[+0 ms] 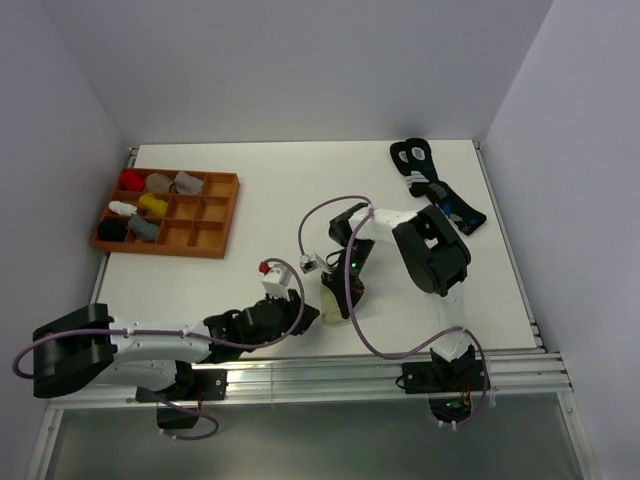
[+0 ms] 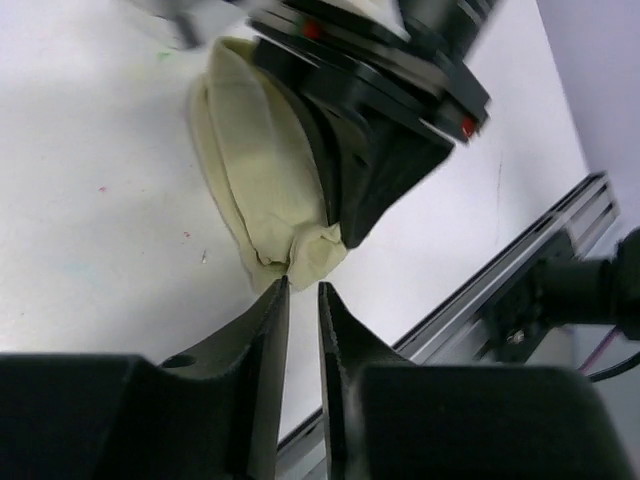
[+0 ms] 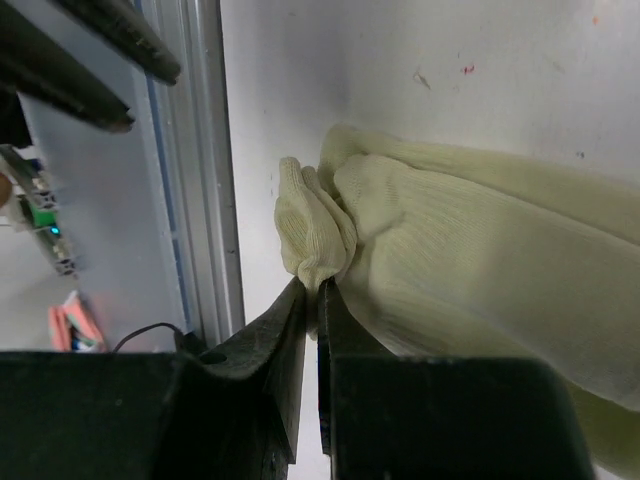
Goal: Roll the socks
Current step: Roll the sock at the center of the board.
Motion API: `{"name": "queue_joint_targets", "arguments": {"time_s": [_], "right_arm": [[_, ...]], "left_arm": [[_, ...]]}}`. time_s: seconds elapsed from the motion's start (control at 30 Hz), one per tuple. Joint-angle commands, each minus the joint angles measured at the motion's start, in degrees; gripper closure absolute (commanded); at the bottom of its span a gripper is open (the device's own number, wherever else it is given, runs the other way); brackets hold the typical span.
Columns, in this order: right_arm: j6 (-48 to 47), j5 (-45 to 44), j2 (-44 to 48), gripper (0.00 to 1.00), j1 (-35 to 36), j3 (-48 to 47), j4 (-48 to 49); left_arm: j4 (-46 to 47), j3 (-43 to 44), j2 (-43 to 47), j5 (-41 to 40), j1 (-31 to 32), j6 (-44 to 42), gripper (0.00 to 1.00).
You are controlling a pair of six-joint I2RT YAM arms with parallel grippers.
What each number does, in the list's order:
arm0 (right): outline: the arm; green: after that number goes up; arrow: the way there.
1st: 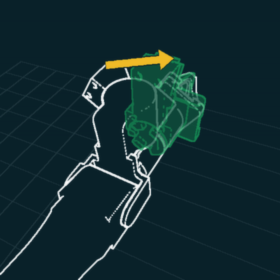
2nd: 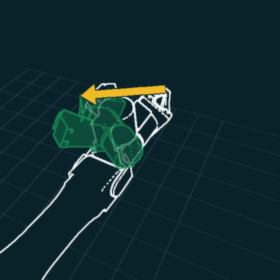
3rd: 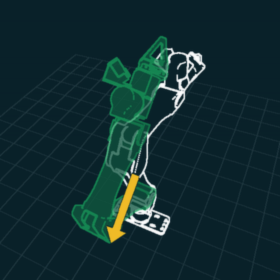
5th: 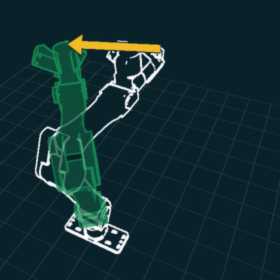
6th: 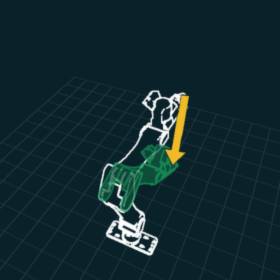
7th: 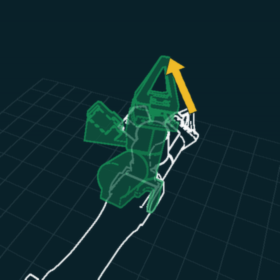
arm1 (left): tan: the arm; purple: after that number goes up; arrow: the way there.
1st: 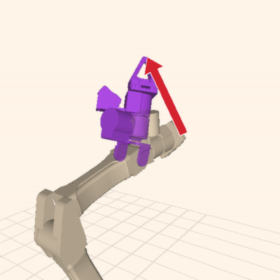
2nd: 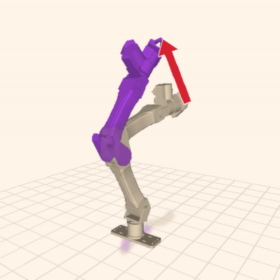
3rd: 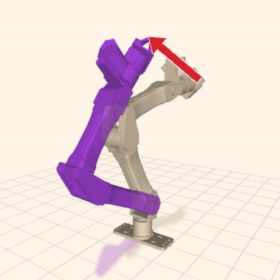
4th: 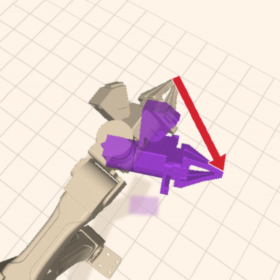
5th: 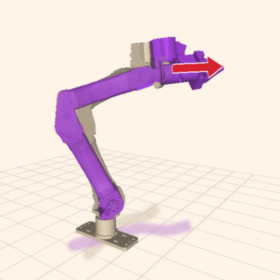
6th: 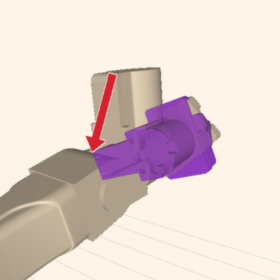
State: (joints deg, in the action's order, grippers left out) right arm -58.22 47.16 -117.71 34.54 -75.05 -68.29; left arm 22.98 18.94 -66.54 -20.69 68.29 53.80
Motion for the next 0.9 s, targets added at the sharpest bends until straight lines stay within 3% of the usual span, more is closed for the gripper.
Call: {"name": "queue_joint_targets", "arguments": {"time_s": [0.0, 0.13, 0.4, 0.87], "right_arm": [[-0.94, 2.59, -1.20, 0.91, -0.88, -2.30, -5.10], [0.30, 2.50, -2.35, 0.91, -1.23, -2.47, -4.74], [1.00, 2.24, -3.49, 0.91, -1.59, -2.30, -4.92], [1.35, 2.41, -4.19, 0.91, -1.76, -2.91, -5.54]], "left_arm": [[6.71, 1.10, -2.53, -7.35, 4.47, -10.35, 0.75], [11.29, 2.94, -5.78, 0.35, 5.27, -17.66, 0.70], [13.05, 6.89, -11.85, 6.88, 5.36, -26.45, 0.64], [16.39, 9.80, -20.73, 13.65, 3.00, -31.83, 0.62]]}}
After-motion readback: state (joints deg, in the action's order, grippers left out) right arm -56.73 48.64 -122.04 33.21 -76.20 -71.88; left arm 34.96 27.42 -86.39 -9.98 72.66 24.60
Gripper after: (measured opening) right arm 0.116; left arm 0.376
